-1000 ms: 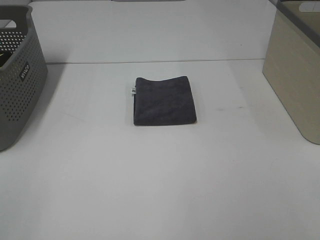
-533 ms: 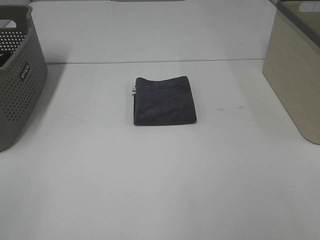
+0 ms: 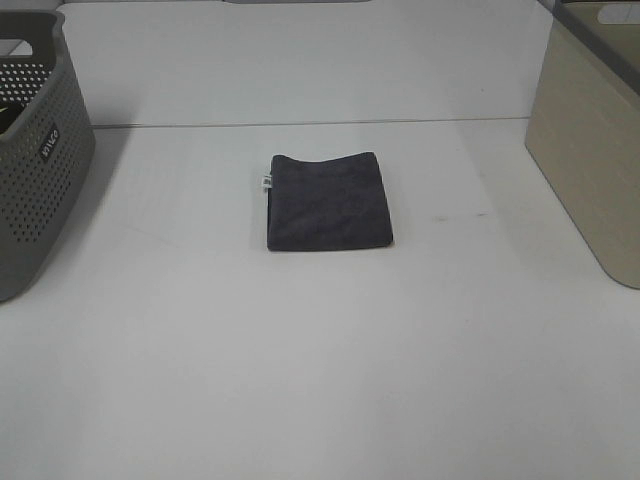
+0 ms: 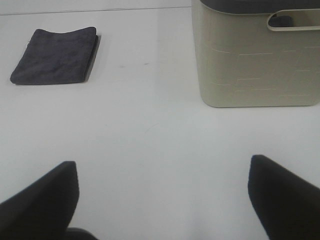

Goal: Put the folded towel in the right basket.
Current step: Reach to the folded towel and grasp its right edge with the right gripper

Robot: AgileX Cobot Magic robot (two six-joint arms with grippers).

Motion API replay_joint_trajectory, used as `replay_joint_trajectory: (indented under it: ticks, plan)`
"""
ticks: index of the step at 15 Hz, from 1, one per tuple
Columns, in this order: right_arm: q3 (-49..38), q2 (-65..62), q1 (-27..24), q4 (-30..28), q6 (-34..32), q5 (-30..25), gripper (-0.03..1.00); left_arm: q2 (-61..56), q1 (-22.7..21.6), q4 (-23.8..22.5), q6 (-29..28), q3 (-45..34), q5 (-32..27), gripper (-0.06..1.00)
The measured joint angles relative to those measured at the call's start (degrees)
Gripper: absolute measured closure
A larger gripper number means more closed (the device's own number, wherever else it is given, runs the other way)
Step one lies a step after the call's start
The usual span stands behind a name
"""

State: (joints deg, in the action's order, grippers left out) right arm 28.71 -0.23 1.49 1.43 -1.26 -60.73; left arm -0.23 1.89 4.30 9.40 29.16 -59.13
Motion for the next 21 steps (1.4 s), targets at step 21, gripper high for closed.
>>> replay_joint_trajectory:
  ticks: [21]
  plan:
    - [0.0,0.0,0.0,0.0,0.0,0.0,0.12,0.0,0.0,0.0,0.0,0.0,0.0,-0.04]
